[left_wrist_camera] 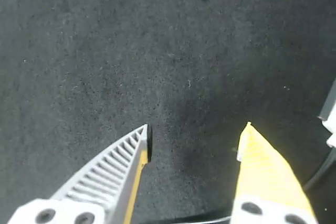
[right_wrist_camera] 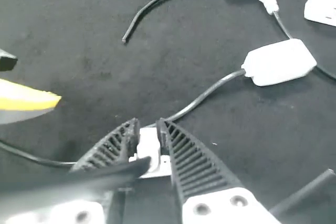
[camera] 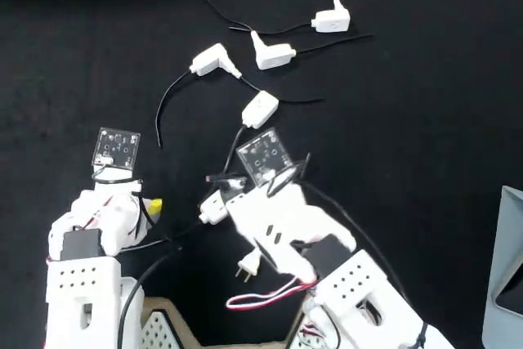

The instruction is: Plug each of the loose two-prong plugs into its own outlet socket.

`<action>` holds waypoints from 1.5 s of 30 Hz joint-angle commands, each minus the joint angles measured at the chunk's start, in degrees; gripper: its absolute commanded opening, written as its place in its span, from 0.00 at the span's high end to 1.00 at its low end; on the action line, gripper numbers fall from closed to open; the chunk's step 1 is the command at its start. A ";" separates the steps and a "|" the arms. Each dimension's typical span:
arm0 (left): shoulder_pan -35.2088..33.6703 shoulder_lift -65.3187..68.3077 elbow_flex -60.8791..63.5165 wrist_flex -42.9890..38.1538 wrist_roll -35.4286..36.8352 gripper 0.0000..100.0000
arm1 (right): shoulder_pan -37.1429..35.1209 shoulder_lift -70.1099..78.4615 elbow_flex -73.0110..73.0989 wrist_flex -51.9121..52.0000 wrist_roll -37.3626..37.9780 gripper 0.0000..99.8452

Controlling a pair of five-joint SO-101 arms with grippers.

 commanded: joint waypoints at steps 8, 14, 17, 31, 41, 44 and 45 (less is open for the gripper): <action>-0.75 -0.79 -0.31 -1.05 0.35 0.73 | -0.97 12.00 -3.65 -6.33 0.00 0.99; -0.92 -0.79 -0.13 -1.05 0.35 0.73 | -0.62 22.55 -6.46 -10.37 0.35 0.99; -0.92 -0.79 -0.04 -1.05 0.35 0.73 | 0.26 23.60 -6.46 -11.69 0.35 0.99; -0.66 -0.79 0.13 -1.05 0.18 0.73 | 2.64 24.04 -6.20 -12.04 0.35 0.99; -0.66 -0.79 0.22 -1.05 0.18 0.73 | 2.55 27.30 -6.81 -13.71 0.44 0.99; -0.66 -0.79 0.22 -1.05 0.18 0.73 | 2.73 31.96 -6.99 -16.35 1.58 0.99; -0.84 -0.79 0.22 -1.05 0.18 0.73 | 2.64 33.27 -7.16 -16.53 2.29 0.99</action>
